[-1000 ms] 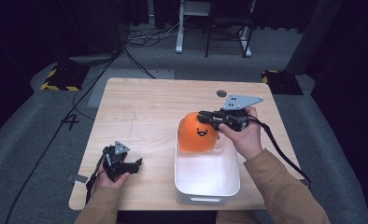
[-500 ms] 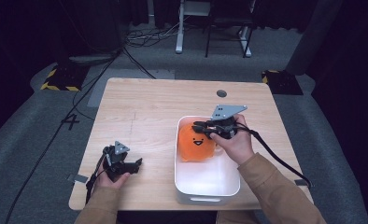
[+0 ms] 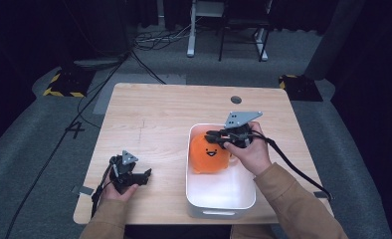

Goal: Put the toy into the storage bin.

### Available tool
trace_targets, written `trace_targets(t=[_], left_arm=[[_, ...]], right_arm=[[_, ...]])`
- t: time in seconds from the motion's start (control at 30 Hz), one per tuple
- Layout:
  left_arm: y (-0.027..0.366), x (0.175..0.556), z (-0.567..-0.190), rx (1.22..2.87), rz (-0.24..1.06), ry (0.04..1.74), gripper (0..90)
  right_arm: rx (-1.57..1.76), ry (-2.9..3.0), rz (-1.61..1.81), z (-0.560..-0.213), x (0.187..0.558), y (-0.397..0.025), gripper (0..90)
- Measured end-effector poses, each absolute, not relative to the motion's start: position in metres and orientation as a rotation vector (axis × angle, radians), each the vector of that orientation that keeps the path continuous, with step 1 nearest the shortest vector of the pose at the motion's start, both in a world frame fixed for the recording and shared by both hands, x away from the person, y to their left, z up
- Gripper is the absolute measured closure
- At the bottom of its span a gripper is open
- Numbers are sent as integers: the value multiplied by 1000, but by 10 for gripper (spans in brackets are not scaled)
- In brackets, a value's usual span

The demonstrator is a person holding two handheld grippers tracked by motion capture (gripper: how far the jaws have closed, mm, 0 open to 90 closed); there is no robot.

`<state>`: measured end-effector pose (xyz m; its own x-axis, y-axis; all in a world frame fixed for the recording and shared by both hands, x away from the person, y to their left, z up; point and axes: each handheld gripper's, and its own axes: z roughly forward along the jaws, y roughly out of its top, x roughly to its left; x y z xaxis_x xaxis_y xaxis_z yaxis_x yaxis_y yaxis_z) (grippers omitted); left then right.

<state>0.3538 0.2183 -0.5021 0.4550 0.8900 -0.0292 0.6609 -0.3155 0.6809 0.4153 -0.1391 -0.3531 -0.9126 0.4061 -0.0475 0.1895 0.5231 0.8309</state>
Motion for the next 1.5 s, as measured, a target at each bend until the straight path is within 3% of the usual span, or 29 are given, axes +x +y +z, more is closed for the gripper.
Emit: trace_targets(t=[1.1,1.5], left_arm=[[218,354,-502,2080,471,1289,160],[218,354,-502,2080,472,1289,160]], right_arm=[[535,2654,1126,-365,422,-118,761],[575,2665,1047,-361,423,-119,673]])
